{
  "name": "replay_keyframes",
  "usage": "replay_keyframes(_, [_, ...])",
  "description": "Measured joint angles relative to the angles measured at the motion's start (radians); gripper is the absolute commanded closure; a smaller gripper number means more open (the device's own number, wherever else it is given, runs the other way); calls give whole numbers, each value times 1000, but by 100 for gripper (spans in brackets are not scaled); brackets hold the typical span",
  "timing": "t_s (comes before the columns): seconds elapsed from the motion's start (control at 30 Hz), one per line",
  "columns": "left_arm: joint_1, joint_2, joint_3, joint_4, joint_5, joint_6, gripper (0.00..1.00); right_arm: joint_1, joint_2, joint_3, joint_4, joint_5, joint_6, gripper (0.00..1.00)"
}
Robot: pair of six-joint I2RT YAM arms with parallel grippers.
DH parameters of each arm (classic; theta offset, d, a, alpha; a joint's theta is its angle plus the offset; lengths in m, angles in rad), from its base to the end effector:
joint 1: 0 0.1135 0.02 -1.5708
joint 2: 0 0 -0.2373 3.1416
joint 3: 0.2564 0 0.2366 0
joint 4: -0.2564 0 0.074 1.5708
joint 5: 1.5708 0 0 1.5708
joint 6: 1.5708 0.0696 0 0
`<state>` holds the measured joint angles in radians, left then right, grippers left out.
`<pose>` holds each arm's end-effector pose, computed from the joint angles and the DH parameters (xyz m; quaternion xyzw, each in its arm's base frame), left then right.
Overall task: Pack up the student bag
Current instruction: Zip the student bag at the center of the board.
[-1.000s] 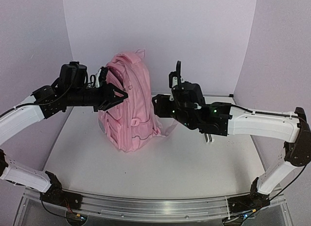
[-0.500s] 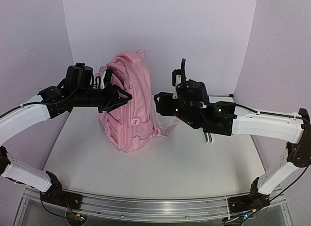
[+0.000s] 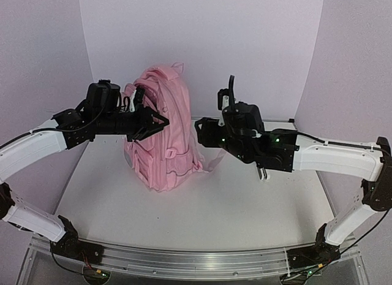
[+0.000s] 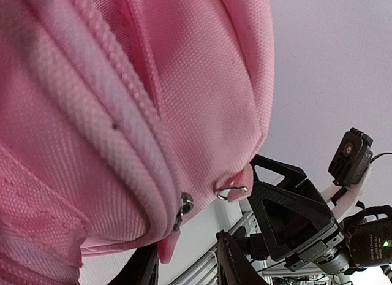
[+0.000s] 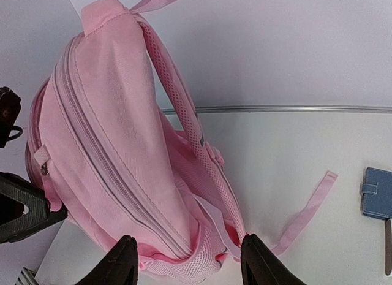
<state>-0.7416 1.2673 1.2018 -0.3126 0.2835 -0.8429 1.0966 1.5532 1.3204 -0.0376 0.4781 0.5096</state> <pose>0.2171 -0.2253 0.3329 0.0378 0.8221 -0.4779 0.3072 0.2035 0.3263 0.3201 -0.0865 0.7817 0.2923 0.5441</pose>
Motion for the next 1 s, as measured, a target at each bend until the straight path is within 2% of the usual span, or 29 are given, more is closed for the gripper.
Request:
replay_keyframes(0.1, [-2, 6, 0, 0, -8, -1, 74, 0, -10, -11, 0, 0, 1, 43])
replay_keyframes(0.33, [-4, 15, 0, 2, -43, -13, 98, 0, -33, -29, 15, -3, -3, 42])
replay_keyframes(0.53, [-5, 5, -5, 19, -73, -17, 100, 19, -44, -89, 117, -99, -83, 35])
replay_keyframes(0.7, [-4, -32, -6, 16, -99, -16, 100, 89, -33, -101, 200, -177, -179, 34])
replay_keyframes(0.87, [-3, -61, -6, 1, -112, -9, 100, 115, 83, -38, 263, -181, -224, 34])
replay_keyframes(1.0, [0, -65, -6, -3, -120, 3, 100, 115, 185, 4, 279, -117, -230, 33])
